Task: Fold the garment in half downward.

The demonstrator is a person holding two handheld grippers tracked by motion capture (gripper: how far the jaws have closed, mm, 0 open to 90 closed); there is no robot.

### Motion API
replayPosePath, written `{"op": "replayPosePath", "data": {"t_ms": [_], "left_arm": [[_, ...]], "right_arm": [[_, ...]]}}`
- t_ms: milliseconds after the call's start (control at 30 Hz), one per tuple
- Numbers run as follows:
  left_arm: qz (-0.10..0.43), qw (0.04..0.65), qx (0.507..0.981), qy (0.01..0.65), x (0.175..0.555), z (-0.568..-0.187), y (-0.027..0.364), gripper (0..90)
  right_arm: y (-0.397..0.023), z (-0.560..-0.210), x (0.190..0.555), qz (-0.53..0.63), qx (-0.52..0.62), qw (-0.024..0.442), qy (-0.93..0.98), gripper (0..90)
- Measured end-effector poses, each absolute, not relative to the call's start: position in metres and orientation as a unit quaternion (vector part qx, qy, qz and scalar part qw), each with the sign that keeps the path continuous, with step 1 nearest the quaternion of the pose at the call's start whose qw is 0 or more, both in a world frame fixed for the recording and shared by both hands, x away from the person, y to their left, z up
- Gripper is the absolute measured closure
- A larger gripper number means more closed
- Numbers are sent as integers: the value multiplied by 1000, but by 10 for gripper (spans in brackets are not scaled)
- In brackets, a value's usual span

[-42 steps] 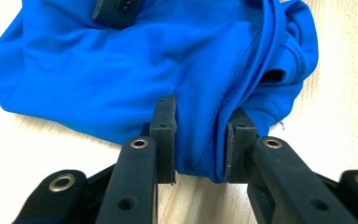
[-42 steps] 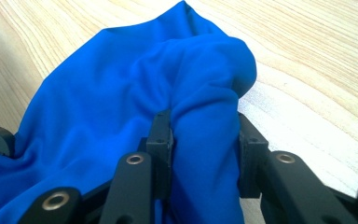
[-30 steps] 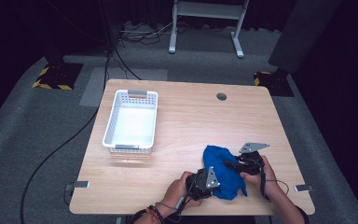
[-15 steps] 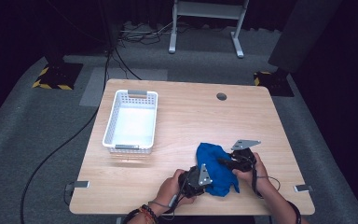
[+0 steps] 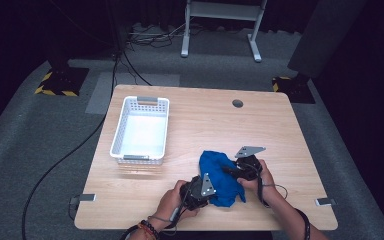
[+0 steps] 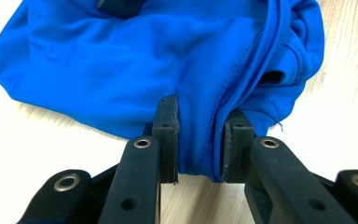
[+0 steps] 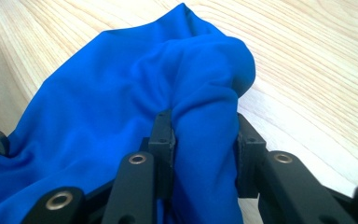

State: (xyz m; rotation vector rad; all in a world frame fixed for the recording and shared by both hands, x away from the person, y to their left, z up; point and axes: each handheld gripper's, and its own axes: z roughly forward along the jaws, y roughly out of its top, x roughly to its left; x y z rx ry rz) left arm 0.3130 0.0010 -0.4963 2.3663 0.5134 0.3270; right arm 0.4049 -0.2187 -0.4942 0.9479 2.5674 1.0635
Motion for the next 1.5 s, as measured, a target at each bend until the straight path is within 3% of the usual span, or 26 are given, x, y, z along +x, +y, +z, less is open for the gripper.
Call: {"op": "replayPosePath", "data": {"t_ms": [1500], "left_arm": [[140,348,894,247,312,-499,55,729]], "right_arm": [[-163,-494,418,358,297,95,880,678]]}}
